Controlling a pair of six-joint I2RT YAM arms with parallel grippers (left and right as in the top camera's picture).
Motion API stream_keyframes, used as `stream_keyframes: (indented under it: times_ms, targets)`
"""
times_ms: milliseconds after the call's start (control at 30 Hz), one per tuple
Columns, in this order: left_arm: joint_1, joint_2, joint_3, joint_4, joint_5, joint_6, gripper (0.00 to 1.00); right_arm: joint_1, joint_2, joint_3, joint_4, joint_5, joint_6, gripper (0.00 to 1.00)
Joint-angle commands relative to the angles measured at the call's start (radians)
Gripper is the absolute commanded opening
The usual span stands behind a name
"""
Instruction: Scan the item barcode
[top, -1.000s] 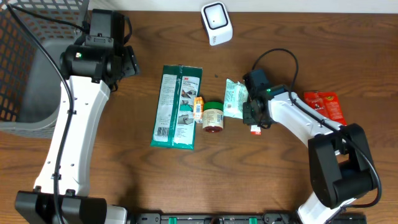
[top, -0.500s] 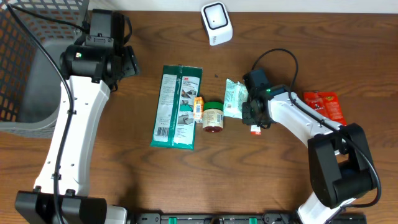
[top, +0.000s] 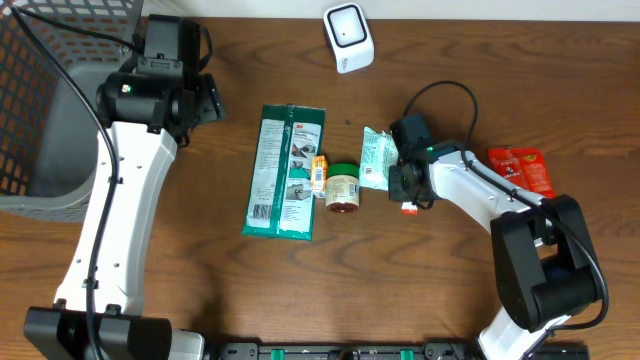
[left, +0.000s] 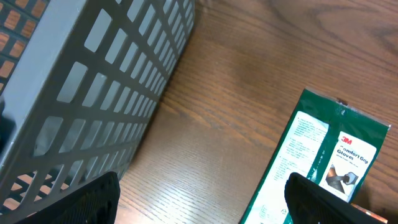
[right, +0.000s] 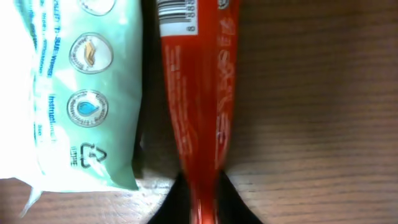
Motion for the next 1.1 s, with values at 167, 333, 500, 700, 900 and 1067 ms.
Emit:
stream_keyframes:
  times_ms: [167, 333, 500, 700, 900, 1067]
  targets:
    - [0.003, 0.002, 0.001, -0.003, -0.013, -0.01, 0.85, -0.053, -0.048, 0.008, -0.068, -0.018, -0.017, 0.01]
    - [0.003, 0.002, 0.001, -0.002, -0.013, -0.01, 0.85, -0.149, -0.146, 0.008, -0.081, -0.264, -0.148, 0.01]
    - [0.003, 0.002, 0.001, -0.003, -0.013, -0.01, 0.85, -0.284, -0.163, 0.005, -0.106, -0.565, -0.301, 0.01]
    - [0.003, 0.002, 0.001, -0.002, -0.013, -0.01, 0.85, -0.398, -0.154, -0.04, -0.103, -1.057, -0.605, 0.01]
    - [0.003, 0.002, 0.001, -0.003, -0.013, -0.01, 0.85, -0.423, -0.154, -0.067, -0.094, -1.251, -0.679, 0.01]
    - [0.003, 0.002, 0.001, -0.003, -0.013, -0.01, 0.85, -0.422, -0.154, -0.068, -0.084, -1.26, -0.679, 0.01]
